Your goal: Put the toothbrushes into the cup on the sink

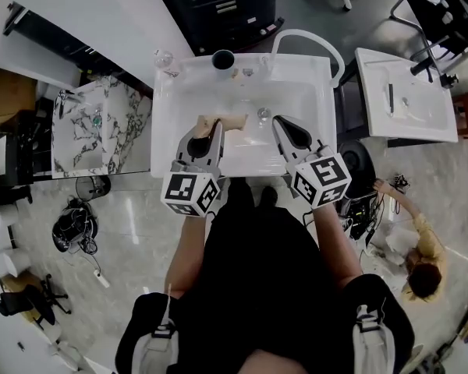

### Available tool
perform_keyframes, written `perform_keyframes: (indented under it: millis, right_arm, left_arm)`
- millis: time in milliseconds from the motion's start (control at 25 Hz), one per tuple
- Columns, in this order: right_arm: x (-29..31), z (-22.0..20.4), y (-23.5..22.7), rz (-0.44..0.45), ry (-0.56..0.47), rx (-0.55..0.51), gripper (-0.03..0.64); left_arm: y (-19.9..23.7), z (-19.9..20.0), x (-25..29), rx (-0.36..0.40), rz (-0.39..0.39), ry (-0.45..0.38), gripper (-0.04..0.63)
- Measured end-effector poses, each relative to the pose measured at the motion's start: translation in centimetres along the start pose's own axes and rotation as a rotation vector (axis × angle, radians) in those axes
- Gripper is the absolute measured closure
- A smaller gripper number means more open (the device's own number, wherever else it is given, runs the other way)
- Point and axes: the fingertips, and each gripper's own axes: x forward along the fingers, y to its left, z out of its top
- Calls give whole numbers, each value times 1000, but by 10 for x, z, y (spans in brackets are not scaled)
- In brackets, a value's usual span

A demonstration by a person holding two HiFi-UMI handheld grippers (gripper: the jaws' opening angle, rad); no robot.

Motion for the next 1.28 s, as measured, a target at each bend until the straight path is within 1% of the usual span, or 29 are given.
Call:
perform_keyframes:
  millis: [560, 1000, 1080, 1280]
  right_arm:
    - [60, 21, -8, -92, -8, -6, 586]
    - [78, 24, -10, -182, -10, -5, 586]
    - [81, 24, -10, -191, -6, -4, 586]
    - [83, 22, -13, -200, -1, 11, 586]
  left_arm:
    - [69, 28, 53, 5, -76, -17, 551]
    - [103, 40, 85, 14, -144, -23, 551]
    - [111, 42, 92, 13, -144, -22, 551]
    - [126, 43, 107, 10, -113, -15, 551]
